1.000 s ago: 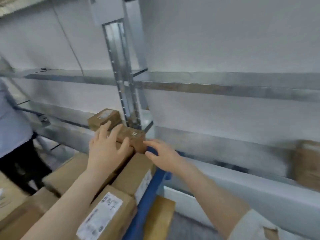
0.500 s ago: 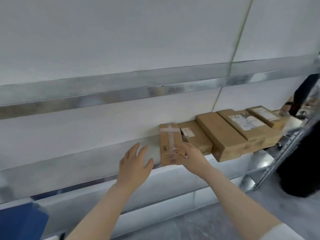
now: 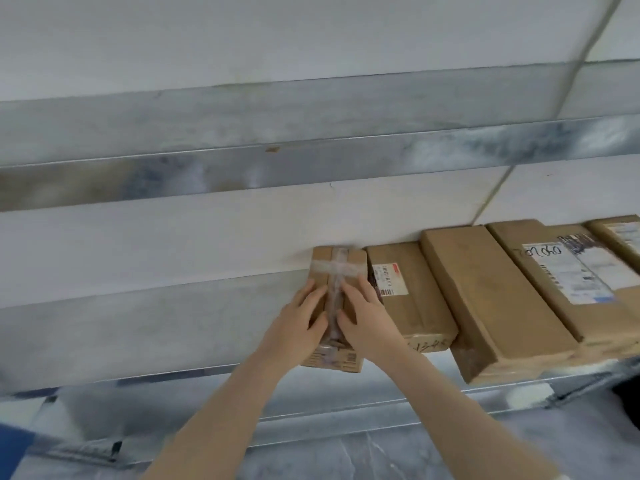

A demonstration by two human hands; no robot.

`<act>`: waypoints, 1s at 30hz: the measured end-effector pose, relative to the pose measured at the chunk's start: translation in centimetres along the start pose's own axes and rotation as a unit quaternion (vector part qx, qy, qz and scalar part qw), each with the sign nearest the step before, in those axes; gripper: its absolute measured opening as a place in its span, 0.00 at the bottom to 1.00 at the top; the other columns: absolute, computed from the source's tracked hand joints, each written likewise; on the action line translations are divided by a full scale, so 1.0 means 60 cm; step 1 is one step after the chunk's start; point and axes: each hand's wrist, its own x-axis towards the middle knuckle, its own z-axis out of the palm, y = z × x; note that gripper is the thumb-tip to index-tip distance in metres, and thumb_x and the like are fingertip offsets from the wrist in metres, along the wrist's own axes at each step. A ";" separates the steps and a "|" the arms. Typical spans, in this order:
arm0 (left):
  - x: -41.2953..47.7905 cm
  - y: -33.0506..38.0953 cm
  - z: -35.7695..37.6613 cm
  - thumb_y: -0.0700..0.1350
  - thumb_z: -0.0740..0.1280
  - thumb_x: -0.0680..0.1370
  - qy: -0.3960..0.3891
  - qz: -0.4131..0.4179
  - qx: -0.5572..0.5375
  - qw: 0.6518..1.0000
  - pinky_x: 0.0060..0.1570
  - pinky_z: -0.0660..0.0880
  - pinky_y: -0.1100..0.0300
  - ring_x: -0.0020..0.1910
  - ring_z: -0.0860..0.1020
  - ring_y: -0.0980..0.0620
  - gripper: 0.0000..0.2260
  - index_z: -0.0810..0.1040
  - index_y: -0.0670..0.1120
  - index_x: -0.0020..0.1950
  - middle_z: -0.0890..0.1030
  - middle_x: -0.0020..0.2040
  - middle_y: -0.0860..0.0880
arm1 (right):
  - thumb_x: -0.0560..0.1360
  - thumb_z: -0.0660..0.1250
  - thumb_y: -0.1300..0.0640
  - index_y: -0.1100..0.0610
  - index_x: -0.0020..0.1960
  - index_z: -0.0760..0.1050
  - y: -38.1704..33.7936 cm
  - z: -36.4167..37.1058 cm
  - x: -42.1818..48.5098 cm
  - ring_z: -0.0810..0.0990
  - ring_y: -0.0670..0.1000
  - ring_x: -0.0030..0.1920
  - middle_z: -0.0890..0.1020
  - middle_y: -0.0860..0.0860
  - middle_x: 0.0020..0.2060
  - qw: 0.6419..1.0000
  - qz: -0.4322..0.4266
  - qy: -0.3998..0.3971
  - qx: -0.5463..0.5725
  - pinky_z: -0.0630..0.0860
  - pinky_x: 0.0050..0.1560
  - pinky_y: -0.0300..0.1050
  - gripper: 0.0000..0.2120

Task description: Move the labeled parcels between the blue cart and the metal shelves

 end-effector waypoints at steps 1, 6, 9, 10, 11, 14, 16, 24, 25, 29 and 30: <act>0.007 -0.005 0.006 0.53 0.57 0.81 -0.004 0.000 -0.016 1.000 0.68 0.65 0.55 0.72 0.63 0.54 0.22 0.60 0.57 0.76 0.52 0.78 0.59 | 0.79 0.58 0.48 0.47 0.76 0.55 0.007 0.006 0.004 0.56 0.55 0.75 0.46 0.48 0.77 1.000 0.003 -0.010 0.006 0.64 0.70 0.52 0.27; 0.016 -0.024 0.030 0.52 0.58 0.81 0.026 0.017 -0.080 0.996 0.63 0.60 0.67 0.68 0.58 0.70 0.22 0.60 0.61 0.74 0.49 0.75 0.68 | 0.79 0.55 0.42 0.38 0.75 0.49 0.032 0.026 -0.005 0.66 0.38 0.65 0.38 0.37 0.75 0.999 -0.021 -0.002 0.040 0.67 0.53 0.36 0.28; 0.008 -0.028 0.036 0.51 0.58 0.80 0.056 0.025 -0.086 0.994 0.63 0.60 0.68 0.67 0.57 0.72 0.22 0.61 0.59 0.75 0.50 0.76 0.67 | 0.79 0.56 0.43 0.38 0.75 0.50 0.030 0.027 -0.005 0.64 0.33 0.59 0.38 0.36 0.75 0.999 -0.028 -0.002 0.042 0.68 0.51 0.34 0.27; 0.001 -0.031 0.036 0.50 0.58 0.80 0.065 0.020 -0.087 0.994 0.64 0.61 0.68 0.68 0.58 0.70 0.22 0.60 0.59 0.75 0.50 0.76 0.66 | 0.79 0.56 0.44 0.38 0.75 0.51 0.025 0.029 -0.005 0.65 0.34 0.61 0.38 0.36 0.75 0.998 -0.032 -0.009 0.045 0.69 0.52 0.34 0.27; -0.009 -0.035 0.034 0.50 0.58 0.81 0.073 0.012 -0.090 0.993 0.65 0.61 0.66 0.69 0.58 0.68 0.22 0.60 0.58 0.75 0.50 0.76 0.66 | 0.79 0.57 0.45 0.39 0.75 0.51 0.017 0.034 -0.006 0.65 0.35 0.62 0.38 0.35 0.75 0.998 -0.038 -0.018 0.049 0.70 0.54 0.34 0.27; -0.061 -0.059 0.016 0.47 0.57 0.81 0.100 -0.020 -0.097 0.990 0.66 0.61 0.66 0.72 0.58 0.64 0.22 0.60 0.57 0.75 0.50 0.76 0.65 | 0.80 0.57 0.48 0.39 0.75 0.52 -0.021 0.063 -0.019 0.60 0.37 0.67 0.38 0.34 0.74 0.995 -0.068 -0.045 0.056 0.66 0.63 0.36 0.27; -0.114 -0.082 -0.005 0.47 0.57 0.81 0.123 -0.050 -0.086 0.987 0.66 0.63 0.65 0.72 0.59 0.63 0.22 0.59 0.57 0.75 0.50 0.75 0.66 | 0.80 0.58 0.50 0.40 0.75 0.52 -0.057 0.095 -0.036 0.60 0.36 0.66 0.37 0.34 0.74 0.990 -0.092 -0.077 0.069 0.63 0.61 0.30 0.27; -0.419 -0.192 -0.174 0.51 0.54 0.81 0.250 -0.214 -0.013 0.944 0.69 0.64 0.57 0.74 0.60 0.54 0.23 0.57 0.56 0.77 0.46 0.77 0.63 | 0.80 0.57 0.52 0.43 0.76 0.54 -0.325 0.278 -0.129 0.60 0.39 0.70 0.39 0.36 0.74 0.939 -0.256 -0.208 0.097 0.62 0.63 0.32 0.26; -0.466 -0.202 -0.202 0.52 0.54 0.81 0.279 -0.235 -0.002 0.931 0.69 0.63 0.59 0.74 0.58 0.55 0.23 0.57 0.55 0.77 0.46 0.76 0.64 | 0.80 0.57 0.52 0.42 0.76 0.55 -0.374 0.302 -0.146 0.59 0.41 0.72 0.41 0.36 0.75 0.928 -0.283 -0.222 0.100 0.63 0.66 0.36 0.26; -0.652 -0.234 -0.305 0.55 0.52 0.81 0.378 -0.315 0.029 0.870 0.68 0.64 0.55 0.74 0.59 0.55 0.22 0.58 0.59 0.76 0.48 0.77 0.64 | 0.80 0.58 0.50 0.41 0.75 0.57 -0.565 0.387 -0.234 0.55 0.39 0.73 0.46 0.36 0.75 0.868 -0.380 -0.283 0.149 0.59 0.69 0.40 0.25; -0.695 -0.240 -0.329 0.55 0.52 0.81 0.396 -0.326 0.034 0.858 0.69 0.63 0.54 0.74 0.58 0.55 0.22 0.58 0.58 0.76 0.49 0.77 0.63 | 0.80 0.58 0.50 0.42 0.75 0.57 -0.610 0.405 -0.258 0.53 0.34 0.72 0.46 0.36 0.74 0.850 -0.405 -0.294 0.162 0.57 0.68 0.35 0.25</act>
